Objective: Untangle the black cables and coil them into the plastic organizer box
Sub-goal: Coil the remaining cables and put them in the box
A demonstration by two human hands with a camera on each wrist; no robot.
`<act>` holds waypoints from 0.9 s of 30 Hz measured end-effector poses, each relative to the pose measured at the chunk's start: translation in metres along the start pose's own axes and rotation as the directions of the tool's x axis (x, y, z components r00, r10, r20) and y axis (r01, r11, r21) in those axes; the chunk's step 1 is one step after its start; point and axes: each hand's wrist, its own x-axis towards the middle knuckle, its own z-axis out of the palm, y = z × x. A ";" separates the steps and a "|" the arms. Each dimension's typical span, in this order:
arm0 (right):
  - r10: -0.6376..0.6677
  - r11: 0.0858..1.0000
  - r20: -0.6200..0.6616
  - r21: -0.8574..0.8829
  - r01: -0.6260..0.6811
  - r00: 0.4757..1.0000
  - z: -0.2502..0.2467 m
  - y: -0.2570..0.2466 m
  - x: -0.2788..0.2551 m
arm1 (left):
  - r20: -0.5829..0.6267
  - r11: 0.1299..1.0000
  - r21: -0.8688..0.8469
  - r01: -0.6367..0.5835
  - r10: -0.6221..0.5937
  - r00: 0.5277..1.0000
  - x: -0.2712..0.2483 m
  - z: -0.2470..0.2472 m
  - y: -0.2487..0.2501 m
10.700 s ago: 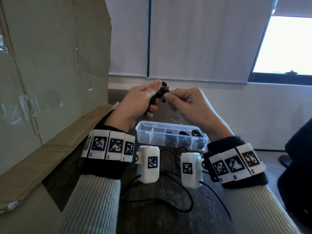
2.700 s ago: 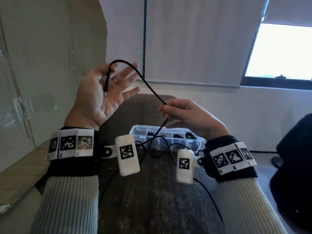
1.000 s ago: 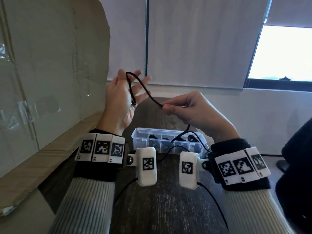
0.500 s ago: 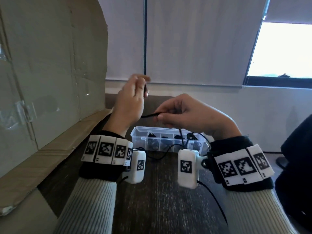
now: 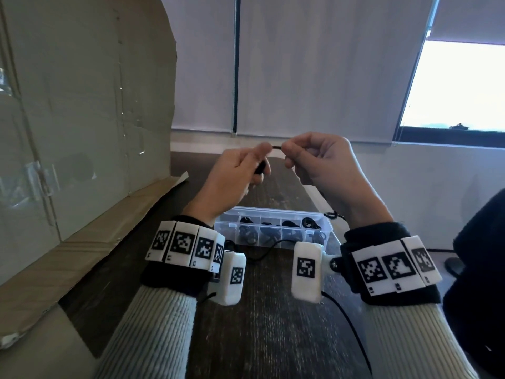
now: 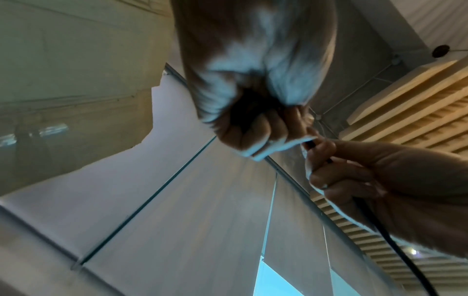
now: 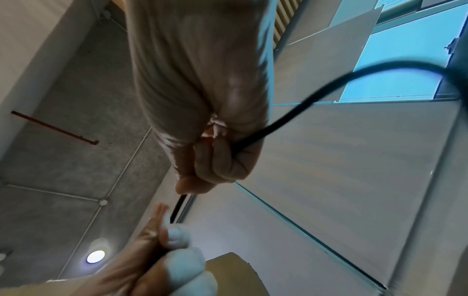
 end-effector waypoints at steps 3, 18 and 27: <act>0.014 1.000 0.011 -0.014 -0.013 1.000 -0.005 0.004 0.000 | -0.210 0.979 -0.200 -0.025 -0.018 0.977 0.004 -0.005 -0.001; 0.042 0.976 0.350 -0.215 0.036 0.936 0.027 0.013 -0.007 | -0.300 0.526 -0.846 -0.087 -0.334 0.894 0.008 -0.009 0.028; 0.145 0.965 0.471 -0.263 -0.018 0.870 0.024 0.009 -0.011 | -0.289 0.624 -0.779 -0.057 -0.277 0.916 0.007 -0.012 0.023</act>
